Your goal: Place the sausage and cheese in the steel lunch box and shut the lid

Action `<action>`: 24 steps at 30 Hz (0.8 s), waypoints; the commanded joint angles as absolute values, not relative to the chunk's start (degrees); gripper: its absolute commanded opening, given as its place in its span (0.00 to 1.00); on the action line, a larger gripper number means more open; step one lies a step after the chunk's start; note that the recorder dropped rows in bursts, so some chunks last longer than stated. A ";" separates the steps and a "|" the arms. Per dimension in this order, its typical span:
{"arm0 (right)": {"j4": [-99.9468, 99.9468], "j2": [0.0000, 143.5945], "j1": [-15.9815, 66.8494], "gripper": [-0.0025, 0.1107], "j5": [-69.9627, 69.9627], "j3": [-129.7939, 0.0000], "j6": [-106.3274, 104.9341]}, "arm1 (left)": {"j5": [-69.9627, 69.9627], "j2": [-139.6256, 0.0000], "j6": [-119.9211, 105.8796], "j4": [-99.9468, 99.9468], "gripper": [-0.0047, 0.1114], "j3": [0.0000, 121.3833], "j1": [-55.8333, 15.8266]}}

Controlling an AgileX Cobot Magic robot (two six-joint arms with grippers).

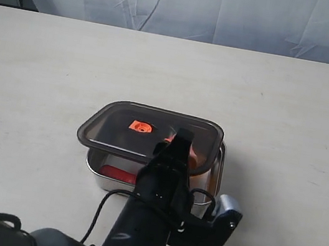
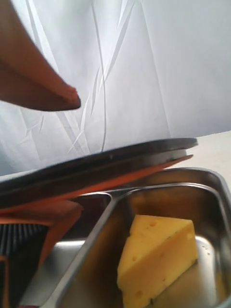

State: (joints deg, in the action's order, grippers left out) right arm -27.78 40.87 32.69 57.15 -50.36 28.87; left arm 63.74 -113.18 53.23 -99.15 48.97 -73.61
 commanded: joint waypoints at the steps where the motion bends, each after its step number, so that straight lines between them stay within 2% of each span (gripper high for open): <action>1: -27.90 40.52 32.71 0.45 56.12 -50.03 28.94 | 64.58 -113.35 53.43 -99.95 0.51 49.20 -75.51; 11: -27.75 40.52 32.71 0.45 55.60 -50.03 28.94 | 66.40 -113.35 52.23 -98.48 0.51 49.20 -75.83; 24: -27.75 40.52 32.71 0.45 55.13 -50.03 28.94 | 67.23 -113.35 52.23 -97.24 0.51 49.20 -81.52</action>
